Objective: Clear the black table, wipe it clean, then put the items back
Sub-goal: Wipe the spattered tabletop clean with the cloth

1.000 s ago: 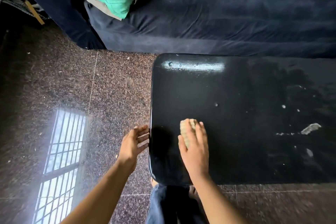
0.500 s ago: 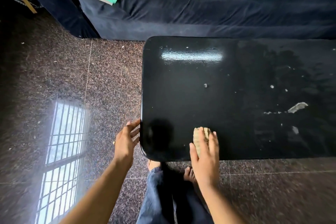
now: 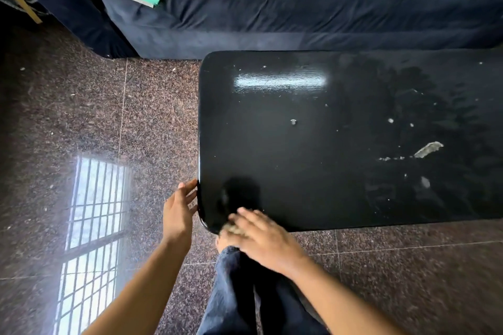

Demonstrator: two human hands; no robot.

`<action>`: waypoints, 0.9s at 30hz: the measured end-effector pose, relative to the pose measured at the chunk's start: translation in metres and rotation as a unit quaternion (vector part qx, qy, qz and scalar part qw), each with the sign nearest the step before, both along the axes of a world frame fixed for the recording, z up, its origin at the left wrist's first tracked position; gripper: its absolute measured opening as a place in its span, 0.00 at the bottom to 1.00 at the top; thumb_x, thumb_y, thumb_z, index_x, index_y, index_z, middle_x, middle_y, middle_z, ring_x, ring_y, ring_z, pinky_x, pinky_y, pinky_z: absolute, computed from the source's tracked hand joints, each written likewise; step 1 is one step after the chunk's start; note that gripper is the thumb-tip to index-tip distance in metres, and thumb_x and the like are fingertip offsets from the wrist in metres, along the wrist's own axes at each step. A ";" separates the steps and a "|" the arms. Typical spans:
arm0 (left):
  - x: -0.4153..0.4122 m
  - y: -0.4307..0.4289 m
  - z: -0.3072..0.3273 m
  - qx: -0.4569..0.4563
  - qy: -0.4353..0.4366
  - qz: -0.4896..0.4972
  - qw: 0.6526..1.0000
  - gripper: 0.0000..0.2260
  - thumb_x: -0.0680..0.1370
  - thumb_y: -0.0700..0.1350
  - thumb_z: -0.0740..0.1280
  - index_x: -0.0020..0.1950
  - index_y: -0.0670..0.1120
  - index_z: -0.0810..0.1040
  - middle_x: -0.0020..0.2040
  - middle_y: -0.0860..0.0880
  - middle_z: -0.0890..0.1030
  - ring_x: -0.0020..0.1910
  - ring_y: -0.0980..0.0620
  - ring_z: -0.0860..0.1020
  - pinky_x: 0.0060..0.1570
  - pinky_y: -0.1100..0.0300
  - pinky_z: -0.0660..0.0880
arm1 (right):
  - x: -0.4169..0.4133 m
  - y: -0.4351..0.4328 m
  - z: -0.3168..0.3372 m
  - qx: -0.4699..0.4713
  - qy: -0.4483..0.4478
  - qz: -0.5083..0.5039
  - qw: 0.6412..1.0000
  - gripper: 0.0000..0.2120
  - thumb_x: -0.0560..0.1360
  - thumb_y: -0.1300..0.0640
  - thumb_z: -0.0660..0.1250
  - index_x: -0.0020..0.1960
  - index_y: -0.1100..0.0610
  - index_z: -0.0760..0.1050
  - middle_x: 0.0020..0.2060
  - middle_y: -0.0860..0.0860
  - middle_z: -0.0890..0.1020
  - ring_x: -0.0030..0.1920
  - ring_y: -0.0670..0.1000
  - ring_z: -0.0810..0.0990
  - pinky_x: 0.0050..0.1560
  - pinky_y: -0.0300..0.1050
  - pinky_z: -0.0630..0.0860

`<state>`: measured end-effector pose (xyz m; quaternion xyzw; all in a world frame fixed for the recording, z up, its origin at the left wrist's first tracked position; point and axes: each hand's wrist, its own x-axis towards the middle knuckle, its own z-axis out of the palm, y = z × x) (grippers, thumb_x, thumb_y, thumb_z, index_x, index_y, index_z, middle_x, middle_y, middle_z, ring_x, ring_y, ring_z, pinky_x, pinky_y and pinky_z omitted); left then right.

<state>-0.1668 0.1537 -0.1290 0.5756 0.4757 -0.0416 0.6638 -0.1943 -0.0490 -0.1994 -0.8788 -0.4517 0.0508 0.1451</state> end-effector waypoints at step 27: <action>0.019 -0.240 -0.026 0.399 -0.036 -0.421 0.813 0.25 0.74 0.45 0.59 0.70 0.40 0.70 0.73 0.41 0.67 0.73 0.39 0.62 0.71 0.40 0.58 | 0.068 -0.168 0.023 0.046 0.078 -0.256 0.962 0.23 0.78 0.52 0.56 0.72 0.52 0.65 0.70 0.54 0.70 0.71 0.57 0.64 0.74 0.52 0.58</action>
